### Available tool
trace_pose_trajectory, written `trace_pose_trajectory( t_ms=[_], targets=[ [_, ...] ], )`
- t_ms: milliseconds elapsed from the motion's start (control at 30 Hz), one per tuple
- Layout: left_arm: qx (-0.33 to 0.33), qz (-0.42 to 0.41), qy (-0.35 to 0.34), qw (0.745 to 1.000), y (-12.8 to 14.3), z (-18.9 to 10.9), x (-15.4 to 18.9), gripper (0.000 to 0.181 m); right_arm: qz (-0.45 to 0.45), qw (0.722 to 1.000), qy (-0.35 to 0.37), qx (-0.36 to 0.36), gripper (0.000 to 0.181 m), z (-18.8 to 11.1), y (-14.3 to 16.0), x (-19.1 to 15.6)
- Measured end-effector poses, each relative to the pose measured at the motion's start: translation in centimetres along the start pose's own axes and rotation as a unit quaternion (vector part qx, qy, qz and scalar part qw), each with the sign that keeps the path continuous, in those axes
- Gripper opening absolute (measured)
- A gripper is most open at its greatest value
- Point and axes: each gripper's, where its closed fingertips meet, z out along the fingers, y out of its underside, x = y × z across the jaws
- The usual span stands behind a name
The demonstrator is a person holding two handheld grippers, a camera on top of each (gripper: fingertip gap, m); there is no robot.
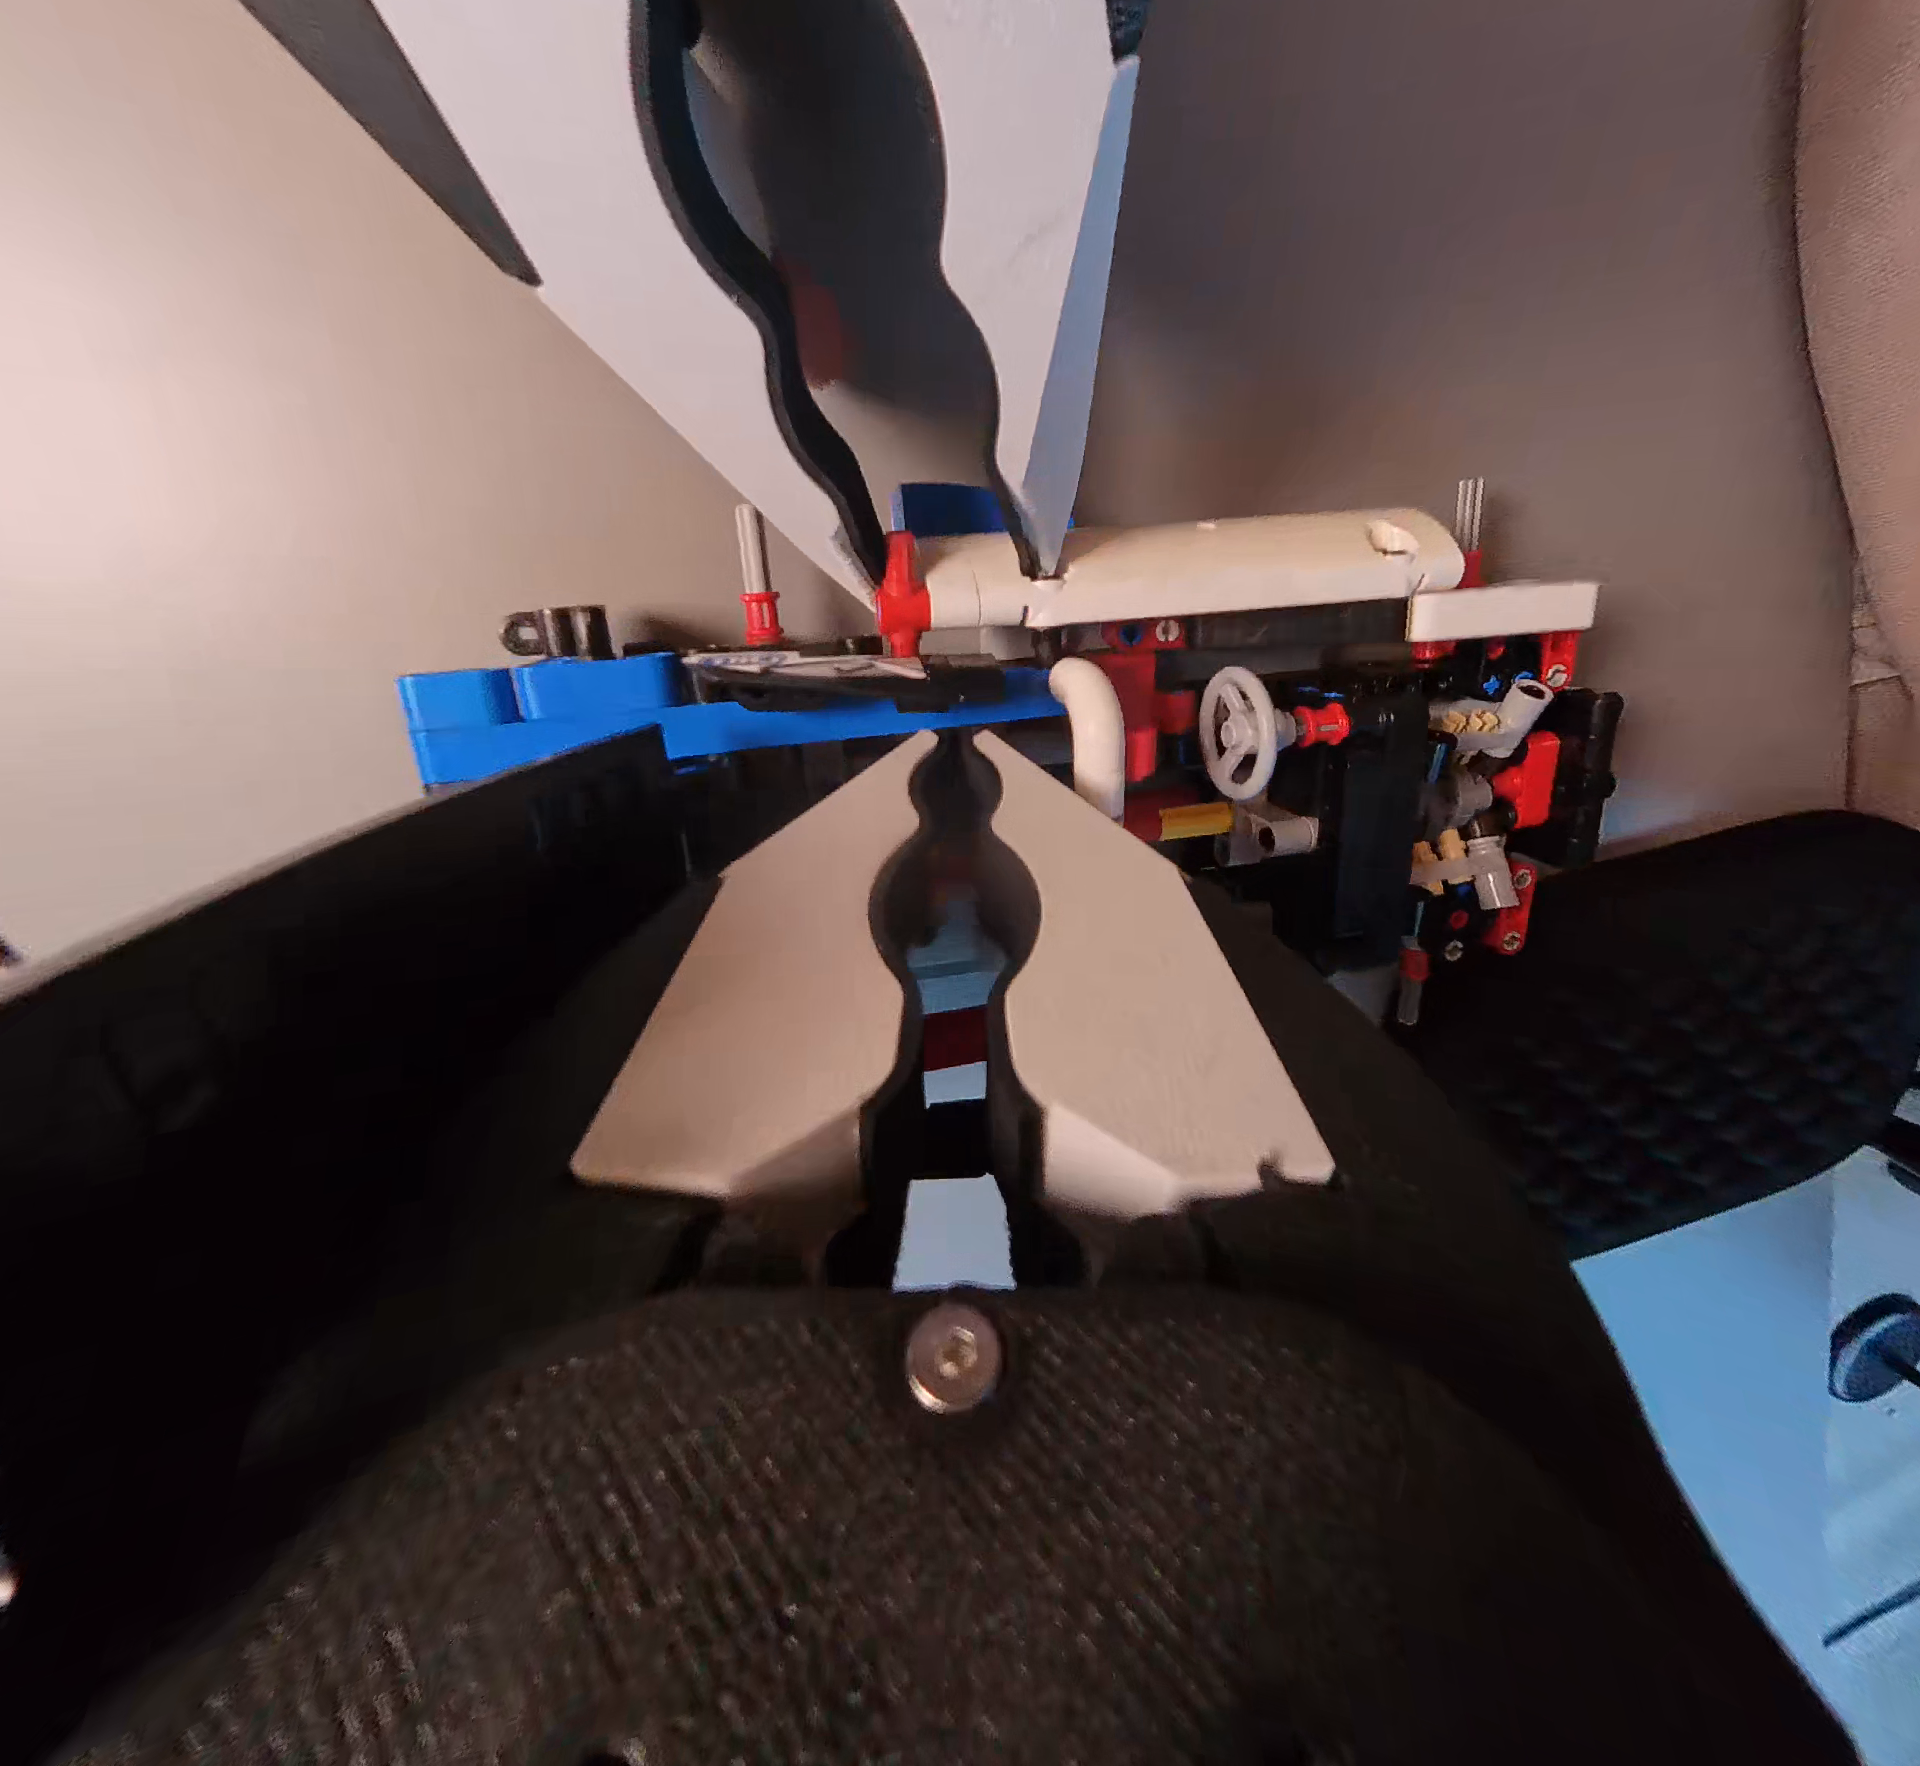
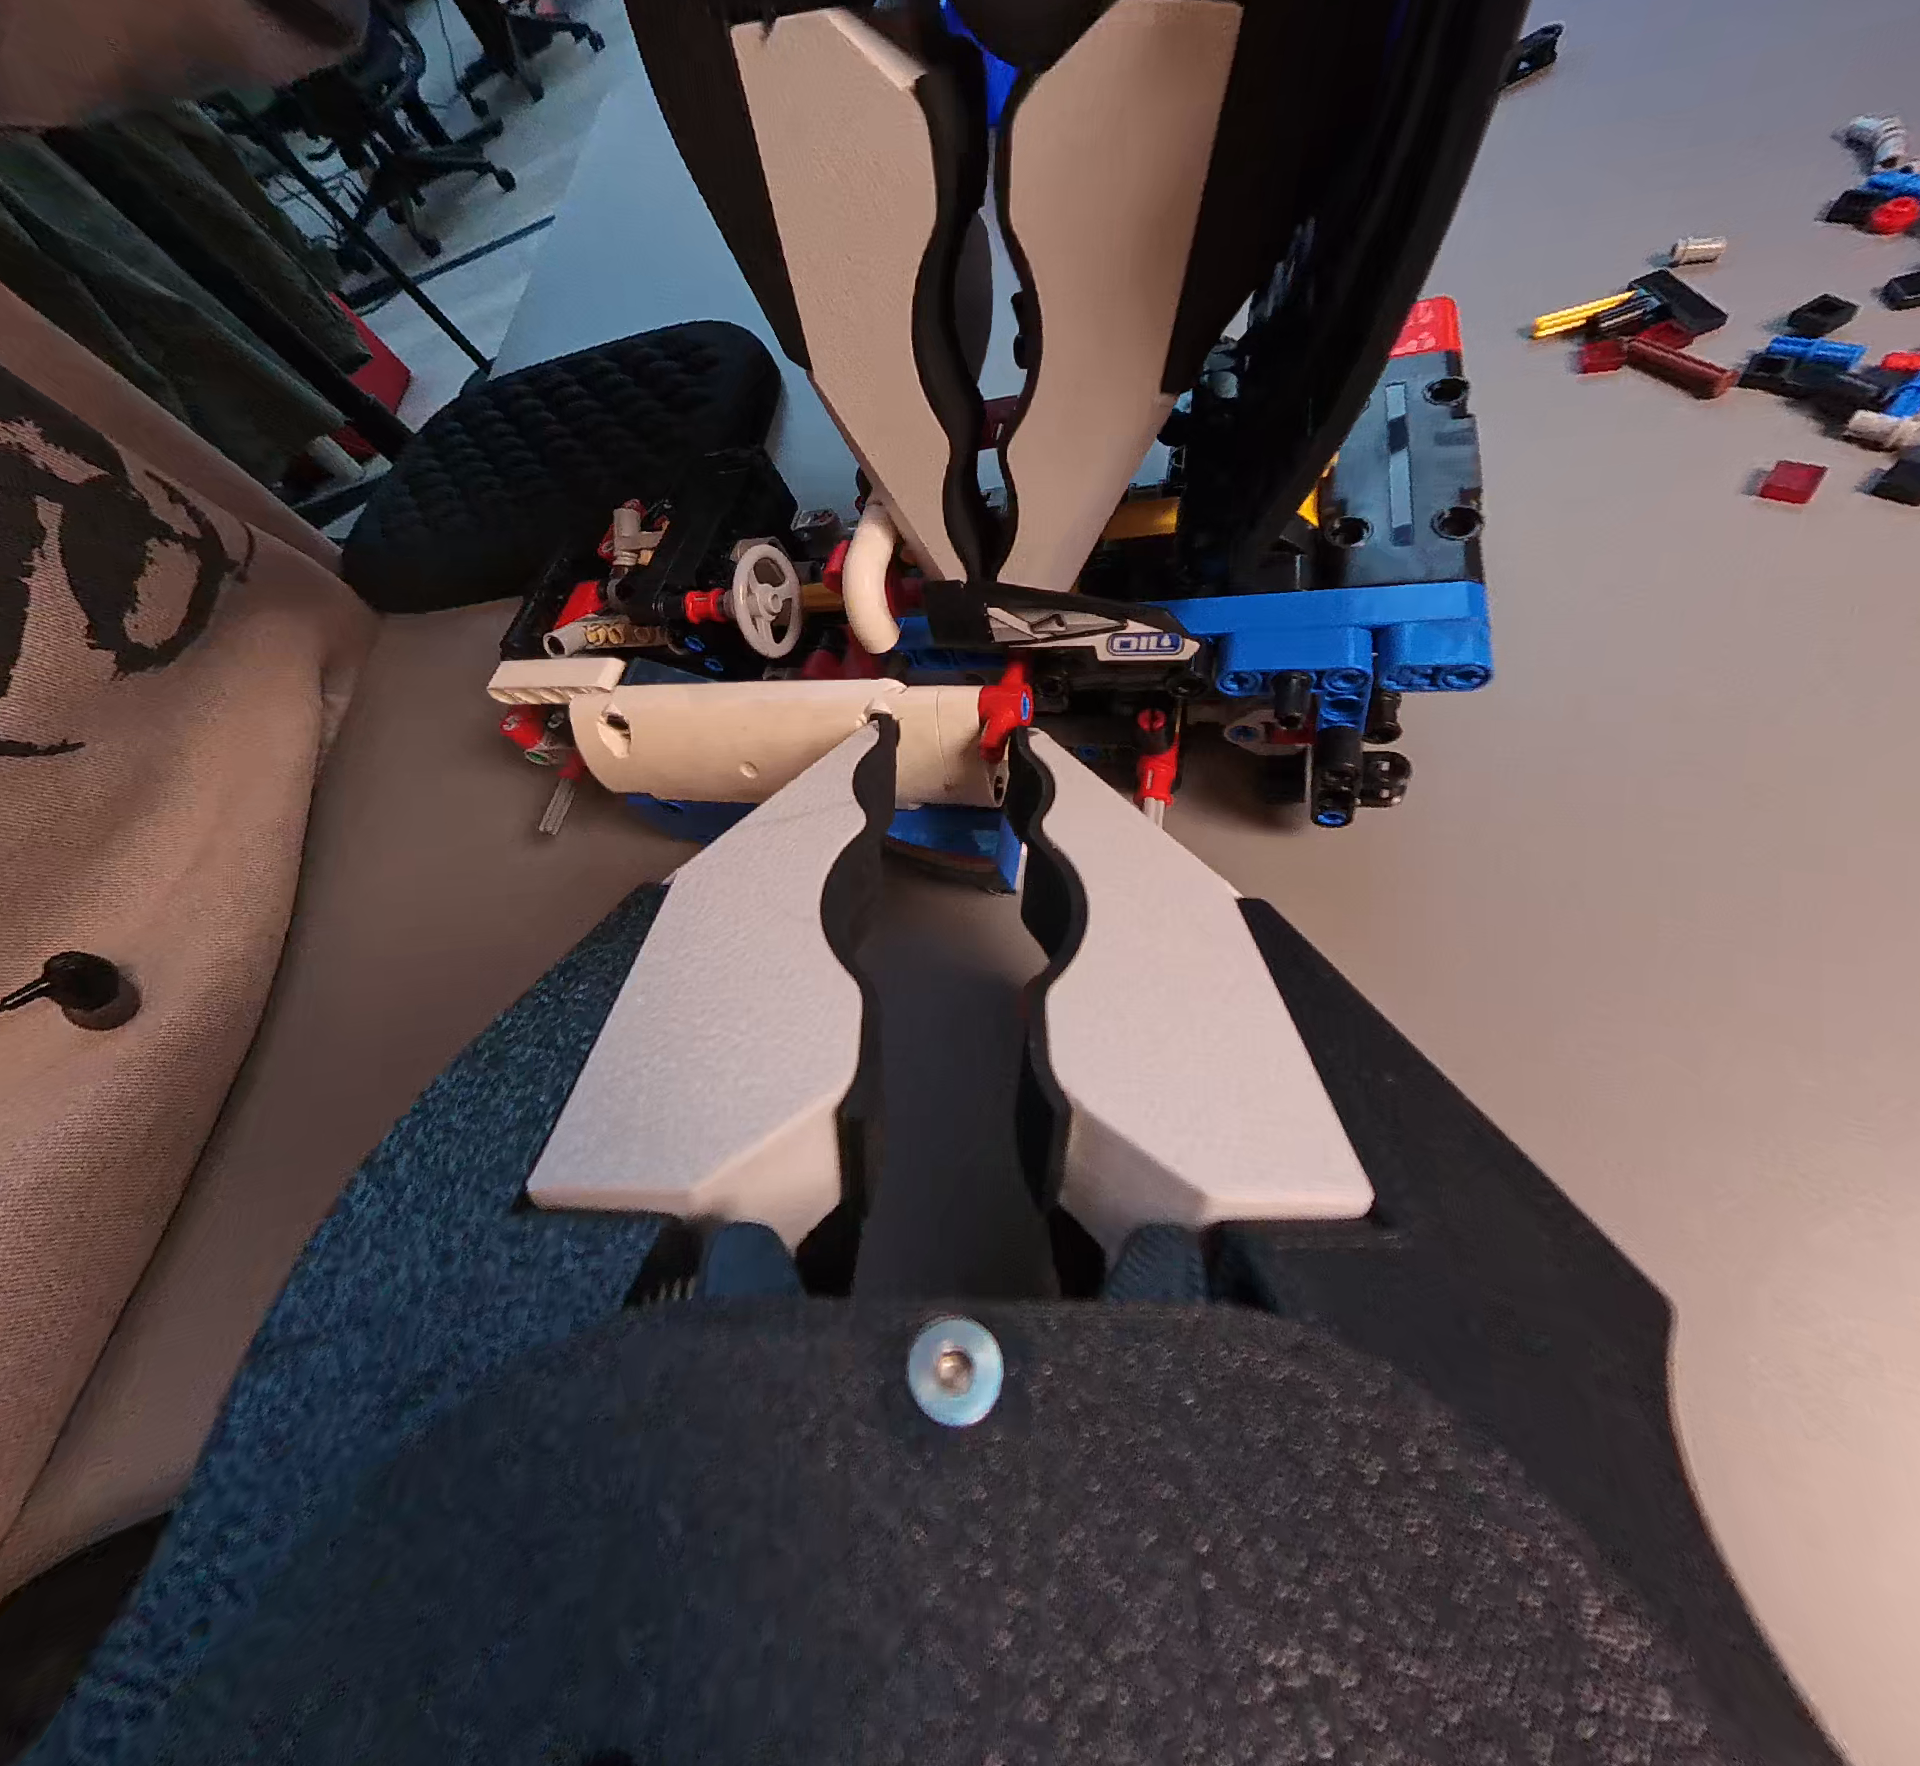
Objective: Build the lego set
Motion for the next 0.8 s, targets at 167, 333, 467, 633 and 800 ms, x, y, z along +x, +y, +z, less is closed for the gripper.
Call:
trace_pose_trajectory(
  t_ms=[167,333,467,633,800],
  targets=[
    [0.022,-0.019,-0.005,1.000,-0.23,0.01,-0.05,0.000,0.014,1.000,-0.010,0.001,0.019,0.03,-0.02,0.00],
    [0.047,-0.039,-0.012,0.998,-0.44,0.01,-0.10,0.000,0.023,1.000,-0.019,0.001,0.018,0.06,-0.05,-0.03],
    [0.049,-0.048,-0.019,0.997,-0.49,0.00,-0.13,0.000,0.021,1.000,-0.015,0.003,0.018,0.04,-0.08,-0.03],
    [0.073,-0.063,-0.015,0.995,-0.53,-0.01,-0.03,0.000,0.029,0.999,-0.020,0.002,0.018,0.04,-0.02,-0.07],
    [0.099,-0.078,-0.011,0.992,-0.59,-0.03,0.02,0.000,0.068,0.997,-0.026,-0.006,0.017,-0.02,0.12,-0.09]
  ],
)
